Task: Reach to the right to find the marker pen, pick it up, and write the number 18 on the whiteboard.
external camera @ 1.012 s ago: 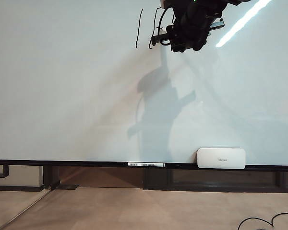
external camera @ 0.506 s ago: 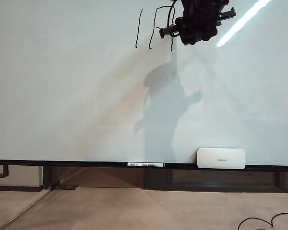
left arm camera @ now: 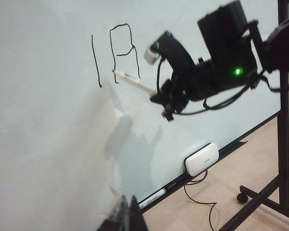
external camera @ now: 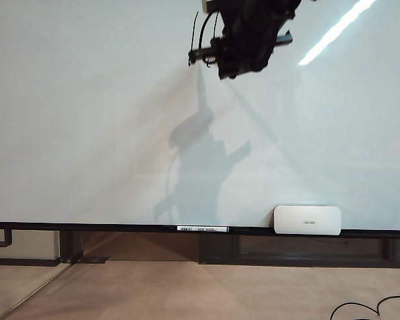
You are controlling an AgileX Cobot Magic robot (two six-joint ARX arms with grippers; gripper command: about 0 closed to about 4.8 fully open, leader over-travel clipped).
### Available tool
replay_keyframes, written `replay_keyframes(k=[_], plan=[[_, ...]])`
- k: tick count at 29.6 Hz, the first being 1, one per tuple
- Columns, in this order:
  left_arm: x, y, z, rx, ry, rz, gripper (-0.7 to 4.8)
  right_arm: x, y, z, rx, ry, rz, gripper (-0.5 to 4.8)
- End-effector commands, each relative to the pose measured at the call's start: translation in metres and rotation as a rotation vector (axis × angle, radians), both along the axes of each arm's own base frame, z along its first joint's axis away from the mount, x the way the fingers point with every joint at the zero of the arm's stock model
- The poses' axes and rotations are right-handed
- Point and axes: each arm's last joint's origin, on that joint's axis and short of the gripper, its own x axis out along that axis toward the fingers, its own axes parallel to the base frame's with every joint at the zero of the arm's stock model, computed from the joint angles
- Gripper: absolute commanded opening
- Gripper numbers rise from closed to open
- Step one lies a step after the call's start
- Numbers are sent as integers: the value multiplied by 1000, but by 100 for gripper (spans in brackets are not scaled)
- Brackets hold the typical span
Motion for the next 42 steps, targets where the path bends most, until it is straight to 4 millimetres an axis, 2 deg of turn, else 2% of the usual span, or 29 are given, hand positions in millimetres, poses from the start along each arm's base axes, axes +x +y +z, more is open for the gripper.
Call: replay_keyframes(k=[1, 18, 24, 34, 42], plan=[[-1, 0, 2, -3, -18, 0, -5, 3, 0, -1, 8, -10, 8, -2], [-1, 0, 2, -4, -17, 1, -5, 12, -9, -5, 1, -7, -16, -2], [-1, 0, 2, -4, -17, 1, -5, 16, -7, -16, -12, 24, -12, -2], [-1, 0, 2, -3, -16, 1, -5, 18, -10, -13, 1, 0, -23, -2], [-1, 0, 0, 4, 2, 1, -5, 18, -12, -14, -19, 3, -106, -2]])
